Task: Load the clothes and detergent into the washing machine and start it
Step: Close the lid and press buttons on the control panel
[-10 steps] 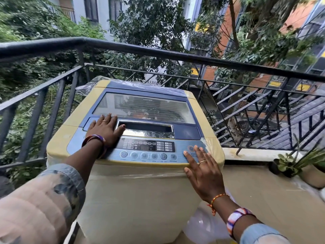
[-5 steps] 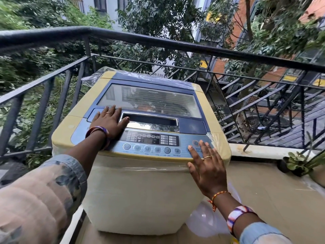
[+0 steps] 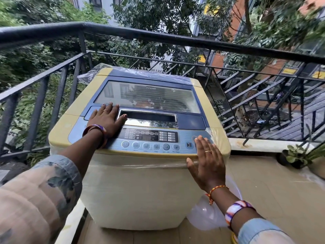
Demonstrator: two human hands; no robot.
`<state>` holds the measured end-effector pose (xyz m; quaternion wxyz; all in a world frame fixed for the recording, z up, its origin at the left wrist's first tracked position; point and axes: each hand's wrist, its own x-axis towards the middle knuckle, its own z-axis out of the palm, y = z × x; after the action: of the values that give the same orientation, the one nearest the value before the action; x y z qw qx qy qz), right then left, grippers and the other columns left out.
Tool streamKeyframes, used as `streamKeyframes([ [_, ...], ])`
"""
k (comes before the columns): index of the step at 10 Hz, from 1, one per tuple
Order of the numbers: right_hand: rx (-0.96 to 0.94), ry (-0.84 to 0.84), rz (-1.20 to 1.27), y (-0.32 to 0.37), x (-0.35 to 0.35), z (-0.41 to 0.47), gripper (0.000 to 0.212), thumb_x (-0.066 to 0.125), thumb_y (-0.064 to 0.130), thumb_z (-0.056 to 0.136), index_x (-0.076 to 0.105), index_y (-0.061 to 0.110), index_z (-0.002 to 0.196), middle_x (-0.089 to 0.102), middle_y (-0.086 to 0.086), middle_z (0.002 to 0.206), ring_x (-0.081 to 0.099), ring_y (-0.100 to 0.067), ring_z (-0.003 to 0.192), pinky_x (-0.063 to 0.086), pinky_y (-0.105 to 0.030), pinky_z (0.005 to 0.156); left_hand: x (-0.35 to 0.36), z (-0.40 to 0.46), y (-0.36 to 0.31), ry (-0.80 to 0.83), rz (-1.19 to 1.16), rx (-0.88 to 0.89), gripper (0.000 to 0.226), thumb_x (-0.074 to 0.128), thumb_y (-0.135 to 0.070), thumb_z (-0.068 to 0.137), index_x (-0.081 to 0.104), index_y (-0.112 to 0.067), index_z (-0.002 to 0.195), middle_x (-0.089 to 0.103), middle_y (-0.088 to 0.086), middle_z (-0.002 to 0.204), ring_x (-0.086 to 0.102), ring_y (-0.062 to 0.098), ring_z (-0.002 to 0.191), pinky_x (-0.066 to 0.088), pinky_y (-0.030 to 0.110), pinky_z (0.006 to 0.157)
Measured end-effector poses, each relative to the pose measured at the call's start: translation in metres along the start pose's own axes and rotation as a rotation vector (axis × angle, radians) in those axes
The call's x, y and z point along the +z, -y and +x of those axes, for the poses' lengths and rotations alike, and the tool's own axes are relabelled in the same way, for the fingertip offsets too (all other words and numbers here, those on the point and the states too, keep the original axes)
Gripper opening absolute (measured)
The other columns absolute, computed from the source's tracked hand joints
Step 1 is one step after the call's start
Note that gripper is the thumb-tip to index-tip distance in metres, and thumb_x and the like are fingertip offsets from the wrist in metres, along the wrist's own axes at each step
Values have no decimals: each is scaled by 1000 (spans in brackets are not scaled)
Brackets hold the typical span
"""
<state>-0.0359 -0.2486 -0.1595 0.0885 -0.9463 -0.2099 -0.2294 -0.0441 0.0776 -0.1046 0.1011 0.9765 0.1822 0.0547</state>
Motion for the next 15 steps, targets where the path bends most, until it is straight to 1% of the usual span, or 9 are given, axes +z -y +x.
streamKeyframes([
  [1, -8, 16, -27, 0, -3, 1, 64, 39, 48, 79, 53, 9, 127, 57, -11, 130, 55, -26, 120, 28, -36, 102, 0, 0, 1, 0, 4, 0, 66, 20, -56, 94, 7, -23, 149, 2, 0, 159, 0, 18, 148, 2, 38, 120],
  [2, -34, -7, -56, -1, -7, 4, 63, 38, 51, 77, 56, 11, 122, 61, -10, 124, 60, -27, 111, 34, -35, 94, 0, -2, 1, 1, 11, 5, 66, 20, -56, 94, 7, -23, 150, 2, 0, 159, 0, 18, 148, 3, 38, 120],
  [3, -52, -53, -40, 0, -15, 17, 56, 36, 54, 79, 59, 13, 111, 66, -8, 113, 63, -27, 100, 46, -34, 78, -2, -1, 1, -14, 11, 6, 66, 20, -55, 94, 7, -23, 150, 2, 1, 159, 0, 18, 148, 2, 37, 120],
  [5, -62, -84, -25, -6, -13, 24, 47, 37, 52, 81, 62, 16, 97, 67, -4, 102, 63, -25, 92, 43, -33, 71, 2, -1, -3, -4, 7, 13, 65, 20, -55, 94, 8, -22, 150, 3, 0, 159, 1, 18, 148, 3, 37, 120],
  [6, -7, -105, -9, -7, -8, 16, 47, 35, 50, 83, 58, 17, 107, 65, -5, 112, 57, -25, 101, 39, -33, 77, 1, 1, -8, -15, -18, 22, 65, 22, -55, 94, 10, -22, 149, 5, 0, 159, 2, 18, 148, 3, 37, 120],
  [8, 18, -42, -4, -1, 7, -4, 63, 22, 54, 90, 47, 13, 131, 52, -10, 136, 36, -22, 125, 24, -38, 102, 3, -1, 0, -16, -49, 6, 65, 25, -56, 93, 13, -24, 149, 6, -1, 159, 3, 17, 148, 3, 36, 120],
  [11, 11, -54, 18, -2, 6, -2, 65, 14, 55, 92, 45, 14, 132, 51, -11, 137, 37, -23, 127, 25, -39, 104, -1, -2, -3, -35, -58, 3, 65, 25, -56, 93, 13, -25, 149, 6, -2, 159, 3, 16, 147, 3, 36, 120],
  [13, -83, -84, 24, -8, 10, -3, 45, 36, 48, 87, 42, 32, 130, 47, -11, 141, 37, -26, 130, 24, -42, 107, -3, -1, -1, -48, -57, -6, 65, 27, -56, 93, 15, -25, 149, 8, -2, 159, 5, 16, 147, 5, 36, 120],
  [15, -81, -91, 28, -6, 8, -2, 46, 41, 46, 85, 43, 33, 129, 47, -11, 140, 38, -25, 129, 24, -41, 108, -3, -2, 0, -52, -58, -8, 66, 27, -57, 93, 16, -24, 149, 9, -2, 158, 6, 16, 147, 5, 36, 120],
])
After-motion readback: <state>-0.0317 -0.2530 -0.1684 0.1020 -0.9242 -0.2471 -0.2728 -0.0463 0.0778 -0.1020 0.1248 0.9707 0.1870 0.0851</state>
